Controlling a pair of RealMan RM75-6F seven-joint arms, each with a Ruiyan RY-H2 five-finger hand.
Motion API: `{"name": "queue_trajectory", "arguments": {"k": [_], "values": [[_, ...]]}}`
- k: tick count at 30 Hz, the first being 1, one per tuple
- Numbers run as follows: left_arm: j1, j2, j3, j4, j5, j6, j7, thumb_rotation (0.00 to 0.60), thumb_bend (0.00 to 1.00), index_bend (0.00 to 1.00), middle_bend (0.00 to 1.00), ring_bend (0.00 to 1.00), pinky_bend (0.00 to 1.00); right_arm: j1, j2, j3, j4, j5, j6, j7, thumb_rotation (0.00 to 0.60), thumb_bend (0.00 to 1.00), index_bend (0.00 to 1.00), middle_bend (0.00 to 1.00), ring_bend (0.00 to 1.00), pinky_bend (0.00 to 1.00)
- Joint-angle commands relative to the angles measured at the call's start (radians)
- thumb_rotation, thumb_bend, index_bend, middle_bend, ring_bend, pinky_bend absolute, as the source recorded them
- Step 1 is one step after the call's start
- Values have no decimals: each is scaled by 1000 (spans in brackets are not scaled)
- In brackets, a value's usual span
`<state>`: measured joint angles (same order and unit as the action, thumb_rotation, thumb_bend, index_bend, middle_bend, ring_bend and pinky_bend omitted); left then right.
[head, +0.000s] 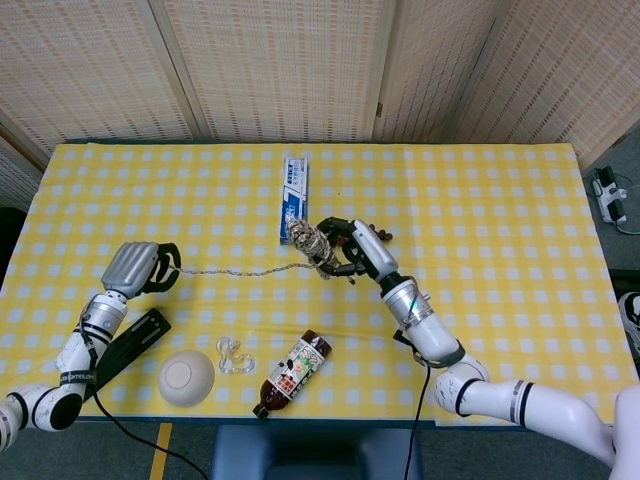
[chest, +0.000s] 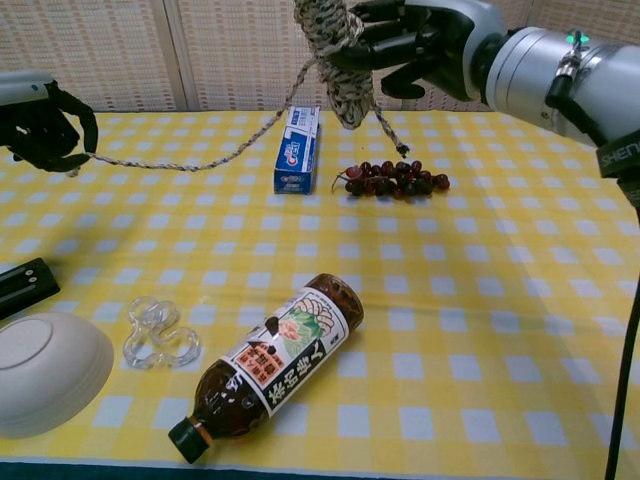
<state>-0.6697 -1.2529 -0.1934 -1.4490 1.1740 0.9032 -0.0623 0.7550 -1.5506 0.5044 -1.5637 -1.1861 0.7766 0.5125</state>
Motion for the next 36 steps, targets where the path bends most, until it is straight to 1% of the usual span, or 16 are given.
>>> {"name": "queue_trajectory", "arguments": {"k": [1, 6, 9, 12, 18, 21, 24, 31, 36], "values": [[-25, 9, -13, -17, 3, -7, 41, 600, 530, 653, 842, 776, 765, 17, 51, -48, -23, -82, -45, 15, 600, 439, 977, 852, 976, 933], [-63, 24, -37, -53, -1, -10, 107, 600, 530, 652, 843, 776, 765, 43, 88, -94, -52, -118, -75, -33, 600, 439, 977, 852, 975, 933], [-78, 30, -59, -91, -11, 4, 124, 600, 529, 652, 842, 776, 765, 66, 97, -115, -70, -95, -102, -79, 600, 439, 979, 855, 978, 933], [-90, 28, -74, -126, -15, 13, 134, 600, 530, 651, 843, 777, 765, 98, 96, -131, -89, -40, -134, -143, 600, 439, 982, 859, 983, 933], [-116, 29, -98, -196, -16, 39, 170, 600, 530, 647, 843, 781, 765, 178, 69, -167, -106, 124, -155, -313, 600, 440, 984, 860, 989, 934], [-125, 32, -113, -241, -5, 57, 172, 600, 529, 646, 842, 785, 765, 224, 36, -183, -99, 243, -132, -402, 600, 439, 987, 865, 994, 937], [-136, 33, -122, -275, 1, 64, 174, 600, 529, 646, 842, 785, 765, 265, 2, -191, -92, 359, -101, -462, 600, 439, 990, 875, 1000, 947], [-154, 23, -133, -329, 13, 78, 166, 600, 529, 645, 842, 785, 764, 353, -59, -192, -70, 591, -53, -548, 600, 440, 994, 883, 1000, 961], [-152, 19, -129, -352, 36, 97, 153, 600, 529, 647, 842, 785, 765, 406, -100, -175, -45, 743, -4, -588, 600, 439, 997, 887, 1000, 969]]}}
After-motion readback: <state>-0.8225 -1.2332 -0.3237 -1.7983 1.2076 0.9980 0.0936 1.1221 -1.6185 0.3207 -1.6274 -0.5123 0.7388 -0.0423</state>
